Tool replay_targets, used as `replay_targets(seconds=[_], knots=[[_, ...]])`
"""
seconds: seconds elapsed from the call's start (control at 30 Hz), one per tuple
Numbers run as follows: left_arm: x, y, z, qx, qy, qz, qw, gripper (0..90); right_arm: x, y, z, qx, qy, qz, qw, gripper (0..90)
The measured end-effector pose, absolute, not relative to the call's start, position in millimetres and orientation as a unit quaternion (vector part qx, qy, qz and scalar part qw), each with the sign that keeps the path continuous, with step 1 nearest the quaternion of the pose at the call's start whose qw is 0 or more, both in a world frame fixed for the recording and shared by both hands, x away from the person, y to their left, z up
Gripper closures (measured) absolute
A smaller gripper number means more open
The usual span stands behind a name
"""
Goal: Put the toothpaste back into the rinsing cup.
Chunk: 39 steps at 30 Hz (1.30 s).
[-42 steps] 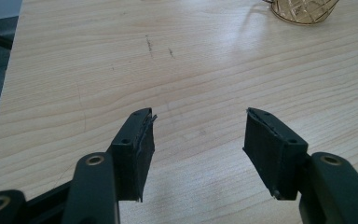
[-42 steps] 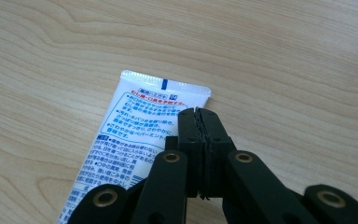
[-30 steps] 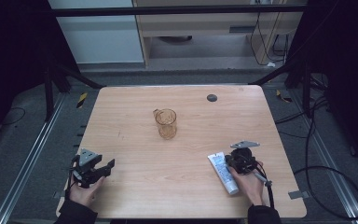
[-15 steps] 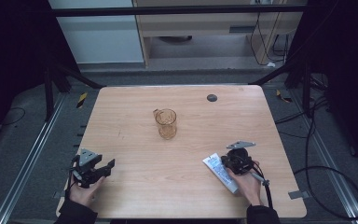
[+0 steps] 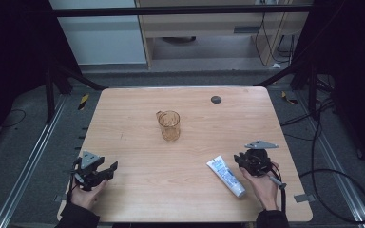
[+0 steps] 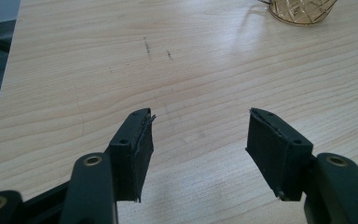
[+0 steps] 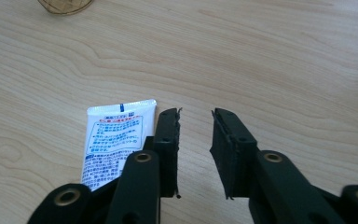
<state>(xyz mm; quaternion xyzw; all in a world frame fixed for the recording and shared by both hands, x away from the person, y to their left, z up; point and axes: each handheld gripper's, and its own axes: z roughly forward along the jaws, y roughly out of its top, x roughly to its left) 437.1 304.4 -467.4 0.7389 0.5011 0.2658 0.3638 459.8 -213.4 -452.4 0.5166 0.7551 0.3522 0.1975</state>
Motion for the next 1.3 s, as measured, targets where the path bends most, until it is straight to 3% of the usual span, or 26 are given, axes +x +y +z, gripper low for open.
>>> replay_targets(seconds=[0.63, 1.3], knots=[[437, 306, -467, 0.741, 0.5, 0.263, 0.364, 36.6, 453, -210, -406, 0.491, 0.782, 0.336, 0.189, 39.4], [439, 302, -471, 0.754, 0.501, 0.238, 0.352, 34.3, 466, -173, -390, 0.454, 0.837, 0.269, 0.144, 25.4]])
